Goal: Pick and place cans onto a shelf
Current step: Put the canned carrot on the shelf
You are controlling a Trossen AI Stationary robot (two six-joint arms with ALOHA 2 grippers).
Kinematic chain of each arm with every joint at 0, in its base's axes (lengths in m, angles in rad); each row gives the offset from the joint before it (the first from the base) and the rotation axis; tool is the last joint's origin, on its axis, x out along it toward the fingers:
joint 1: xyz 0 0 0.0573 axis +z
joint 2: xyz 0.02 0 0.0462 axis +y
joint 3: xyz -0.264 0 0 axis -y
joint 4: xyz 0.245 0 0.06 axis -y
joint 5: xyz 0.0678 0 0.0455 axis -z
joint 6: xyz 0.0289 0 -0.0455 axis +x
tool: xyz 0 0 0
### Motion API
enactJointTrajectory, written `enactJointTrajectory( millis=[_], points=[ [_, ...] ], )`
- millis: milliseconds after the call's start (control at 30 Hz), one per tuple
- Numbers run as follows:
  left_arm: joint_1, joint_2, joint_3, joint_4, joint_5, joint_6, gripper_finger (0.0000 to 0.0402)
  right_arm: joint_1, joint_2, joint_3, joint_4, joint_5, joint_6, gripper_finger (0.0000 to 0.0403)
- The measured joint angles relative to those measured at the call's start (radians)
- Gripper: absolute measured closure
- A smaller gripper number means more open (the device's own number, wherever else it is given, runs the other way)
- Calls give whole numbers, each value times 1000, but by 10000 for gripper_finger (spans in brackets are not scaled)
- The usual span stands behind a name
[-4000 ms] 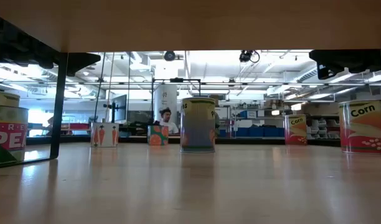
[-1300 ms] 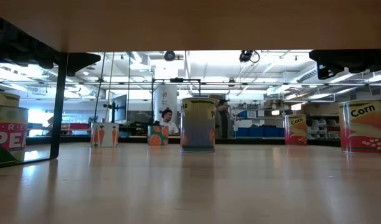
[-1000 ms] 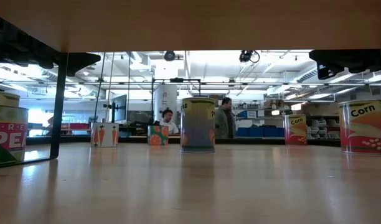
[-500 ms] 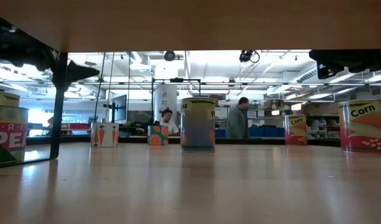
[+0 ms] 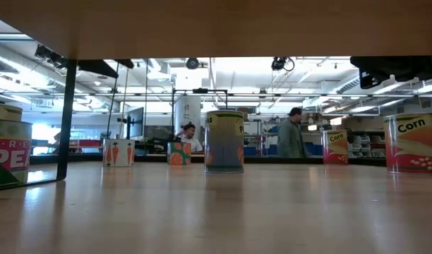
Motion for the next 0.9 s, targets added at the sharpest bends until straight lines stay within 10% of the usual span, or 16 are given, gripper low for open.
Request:
enactJointTrajectory(
  millis=[533, 900],
  points=[
    [285, 436, 109, -95, 384, -221, 86, 0, 0, 0, 0, 1, 0, 385],
    [359, 553, 107, -133, 398, -181, 85, 0, 0, 0, 2, 0, 0, 385]
  ],
)
